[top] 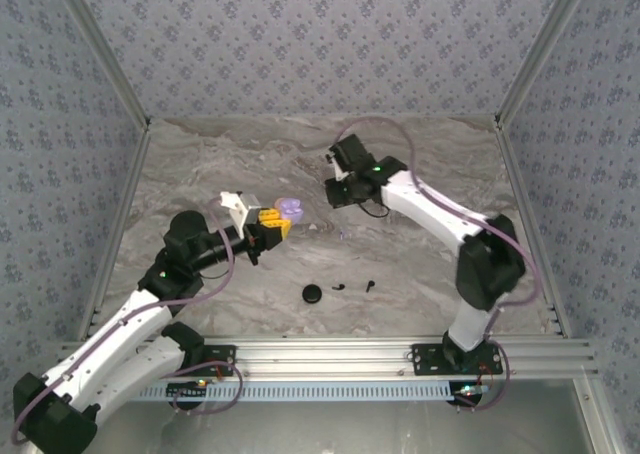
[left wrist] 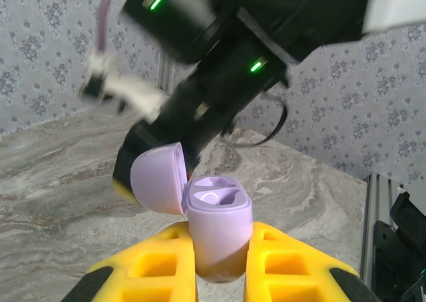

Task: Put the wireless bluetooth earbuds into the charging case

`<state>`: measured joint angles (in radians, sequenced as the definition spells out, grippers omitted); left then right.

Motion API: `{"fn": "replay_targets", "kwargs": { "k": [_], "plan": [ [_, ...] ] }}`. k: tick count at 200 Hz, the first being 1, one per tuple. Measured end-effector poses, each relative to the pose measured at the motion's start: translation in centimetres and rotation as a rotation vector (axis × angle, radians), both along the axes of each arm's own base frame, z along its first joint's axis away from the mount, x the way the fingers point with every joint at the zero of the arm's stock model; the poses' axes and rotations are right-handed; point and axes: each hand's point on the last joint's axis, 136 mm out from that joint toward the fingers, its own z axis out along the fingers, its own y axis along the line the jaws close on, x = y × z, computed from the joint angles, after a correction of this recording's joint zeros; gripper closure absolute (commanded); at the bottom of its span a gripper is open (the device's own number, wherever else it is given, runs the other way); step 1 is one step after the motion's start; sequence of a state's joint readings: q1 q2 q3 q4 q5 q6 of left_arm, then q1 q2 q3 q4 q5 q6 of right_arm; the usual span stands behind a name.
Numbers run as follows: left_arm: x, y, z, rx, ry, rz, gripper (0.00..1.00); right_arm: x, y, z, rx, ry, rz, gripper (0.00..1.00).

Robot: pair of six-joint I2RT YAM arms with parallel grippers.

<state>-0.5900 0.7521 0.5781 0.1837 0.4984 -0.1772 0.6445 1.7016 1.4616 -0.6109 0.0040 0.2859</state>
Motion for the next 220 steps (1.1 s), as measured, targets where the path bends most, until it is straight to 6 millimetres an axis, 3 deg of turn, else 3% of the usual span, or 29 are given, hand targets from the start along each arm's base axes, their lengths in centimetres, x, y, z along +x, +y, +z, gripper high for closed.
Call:
{"fn": "replay_targets", "kwargs": {
  "k": [36, 52, 77, 97, 134, 220],
  "plan": [
    [0.9, -0.9, -0.4, -0.024, 0.036, -0.012, 1.0, -2.1, -1.7, 8.9, 0.139, -0.229, 0.073, 0.8],
    [1.3, -1.4, -0.7, -0.03, 0.054, -0.025, 1.0, -3.5, -1.9, 11.9, 0.189, -0.319, 0.127, 0.8],
    [1.9, -2.2, -1.4, -0.037, 0.086, -0.046, 1.0, -5.9, -2.3, 15.7, 0.26, -0.438, 0.208, 0.79],
    [2.0, -2.9, -1.5, -0.04, 0.094, -0.07, 1.0, -7.5, -2.5, 17.6, 0.305, -0.503, 0.262, 0.8],
    [1.6, -4.5, -0.5, -0.057, 0.069, -0.135, 1.0, -9.5, -1.1, 19.4, 0.345, -0.562, 0.372, 0.79],
    [1.5, -5.4, 0.4, -0.074, 0.043, -0.168, 1.0, -10.4, 1.8, 17.3, 0.328, -0.52, 0.501, 0.79]
  ]
}}
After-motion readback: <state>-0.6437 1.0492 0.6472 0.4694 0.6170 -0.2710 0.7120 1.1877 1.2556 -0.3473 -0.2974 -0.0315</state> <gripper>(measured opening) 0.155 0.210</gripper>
